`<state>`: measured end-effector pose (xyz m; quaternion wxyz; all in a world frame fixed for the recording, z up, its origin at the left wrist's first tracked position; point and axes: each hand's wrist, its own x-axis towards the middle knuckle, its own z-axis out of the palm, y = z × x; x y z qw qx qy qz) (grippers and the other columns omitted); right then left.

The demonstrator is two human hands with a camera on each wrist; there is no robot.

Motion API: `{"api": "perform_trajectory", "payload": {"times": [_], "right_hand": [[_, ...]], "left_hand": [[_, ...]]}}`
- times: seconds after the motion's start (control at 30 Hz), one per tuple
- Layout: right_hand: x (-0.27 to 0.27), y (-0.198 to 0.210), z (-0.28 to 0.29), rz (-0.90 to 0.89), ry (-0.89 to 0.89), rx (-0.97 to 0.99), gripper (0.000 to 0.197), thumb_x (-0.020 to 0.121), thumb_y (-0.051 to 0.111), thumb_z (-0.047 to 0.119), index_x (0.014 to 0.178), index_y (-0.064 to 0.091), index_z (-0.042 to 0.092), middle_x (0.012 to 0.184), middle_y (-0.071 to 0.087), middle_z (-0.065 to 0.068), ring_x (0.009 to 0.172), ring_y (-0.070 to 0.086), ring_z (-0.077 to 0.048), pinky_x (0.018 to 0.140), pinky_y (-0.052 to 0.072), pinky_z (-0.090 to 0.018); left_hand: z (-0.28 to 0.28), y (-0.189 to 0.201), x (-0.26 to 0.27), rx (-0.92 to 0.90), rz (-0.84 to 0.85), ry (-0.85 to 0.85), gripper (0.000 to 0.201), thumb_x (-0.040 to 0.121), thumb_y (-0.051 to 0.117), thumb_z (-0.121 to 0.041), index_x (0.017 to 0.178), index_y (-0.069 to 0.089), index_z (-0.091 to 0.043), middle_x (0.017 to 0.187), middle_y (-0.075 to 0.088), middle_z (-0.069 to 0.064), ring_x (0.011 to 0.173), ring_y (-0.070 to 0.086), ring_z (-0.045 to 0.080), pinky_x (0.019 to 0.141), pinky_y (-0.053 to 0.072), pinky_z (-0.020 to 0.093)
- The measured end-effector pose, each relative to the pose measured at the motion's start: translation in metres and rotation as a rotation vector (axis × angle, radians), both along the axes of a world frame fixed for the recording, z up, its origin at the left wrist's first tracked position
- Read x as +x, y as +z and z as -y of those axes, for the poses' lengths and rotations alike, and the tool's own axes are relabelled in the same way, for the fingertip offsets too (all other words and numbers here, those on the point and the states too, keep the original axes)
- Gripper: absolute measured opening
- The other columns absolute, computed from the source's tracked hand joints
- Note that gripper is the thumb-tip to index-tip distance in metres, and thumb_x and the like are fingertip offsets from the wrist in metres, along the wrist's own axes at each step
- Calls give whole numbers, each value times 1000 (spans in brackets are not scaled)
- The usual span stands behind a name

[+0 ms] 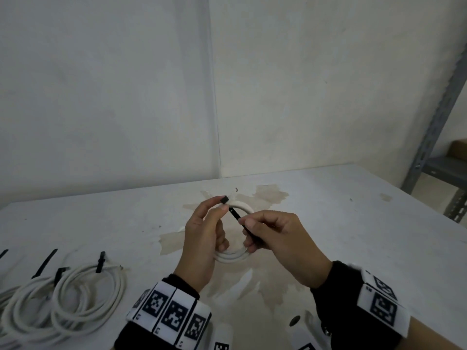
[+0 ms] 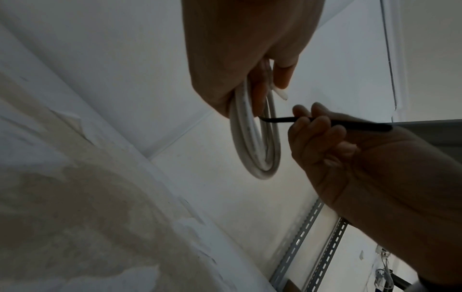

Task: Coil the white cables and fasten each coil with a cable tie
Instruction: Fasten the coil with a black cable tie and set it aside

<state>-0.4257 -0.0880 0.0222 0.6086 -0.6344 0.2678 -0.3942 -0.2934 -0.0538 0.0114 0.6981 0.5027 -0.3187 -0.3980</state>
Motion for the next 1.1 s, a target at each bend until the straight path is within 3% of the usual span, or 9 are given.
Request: {"api": "perform_trajectory", "payload": {"times": [0.1, 0.17, 0.3, 0.4, 0.53, 0.7, 0.83, 1.0, 1.1], "right_hand": [[-2, 2, 2, 57, 106, 57, 26, 86, 47, -7, 84, 70, 5, 71, 61, -7, 63, 63, -13, 62, 53, -21], [-2, 4, 1, 58, 104, -8, 23, 87, 52, -7, 89, 70, 8, 73, 63, -3, 65, 64, -11, 64, 53, -19], [4, 8, 3, 14, -25, -221, 17, 84, 60, 5, 79, 70, 19, 74, 58, 1, 57, 59, -8, 56, 52, -18], [8, 11, 6, -15, -88, -249, 16, 83, 63, 9, 76, 70, 22, 76, 56, 1, 57, 56, -9, 53, 51, -17], [10, 13, 6, 8, -117, -150, 9, 82, 65, 5, 77, 65, 12, 64, 62, 0, 48, 56, -8, 48, 50, -18], [10, 17, 7, -69, -117, -164, 11, 83, 64, 5, 74, 66, 10, 63, 59, -6, 45, 53, -7, 45, 46, -17], [8, 19, 7, -153, -149, -160, 12, 82, 64, 7, 71, 66, 3, 63, 58, -9, 44, 50, -8, 44, 42, -19], [9, 17, 8, -217, -169, -170, 15, 79, 67, 9, 65, 66, 6, 47, 53, 5, 41, 48, -5, 45, 40, -17], [9, 18, 9, -223, -179, -168, 15, 79, 67, 9, 64, 66, 5, 40, 51, 9, 39, 47, -4, 45, 38, -14]], "left_hand": [[0, 1, -1, -13, -40, -32, 15, 91, 50, -13, 94, 62, -22, 41, 26, -9, 36, 24, 5, 37, 26, 18], [0, 2, -1, -15, -64, -54, 13, 91, 50, -13, 93, 61, -20, 42, 26, -9, 36, 23, 5, 37, 26, 17], [-1, 1, -2, -18, -81, -93, 10, 92, 51, -14, 92, 60, -18, 42, 25, -9, 36, 21, 5, 36, 25, 17], [-2, -1, -5, -9, -67, -110, 12, 92, 50, -14, 94, 62, -17, 43, 24, -9, 37, 21, 6, 36, 25, 17], [-3, -1, -6, -12, -101, -143, 13, 93, 47, -18, 92, 60, -15, 43, 22, -9, 37, 19, 5, 36, 23, 17], [-2, 3, -8, -6, -46, -132, 25, 94, 44, -32, 84, 57, -14, 43, 22, -10, 37, 19, 5, 37, 23, 17], [-1, 4, -8, -16, -52, -88, 28, 94, 45, -33, 75, 59, -18, 44, 21, -10, 37, 18, 5, 37, 22, 17], [-3, 4, -9, -9, -67, -85, 33, 95, 45, -32, 65, 57, -23, 45, 20, -9, 38, 18, 6, 36, 22, 17], [-3, 5, -10, -7, -53, -83, 31, 95, 45, -31, 68, 57, -22, 45, 21, -8, 37, 19, 6, 36, 23, 17]]}}
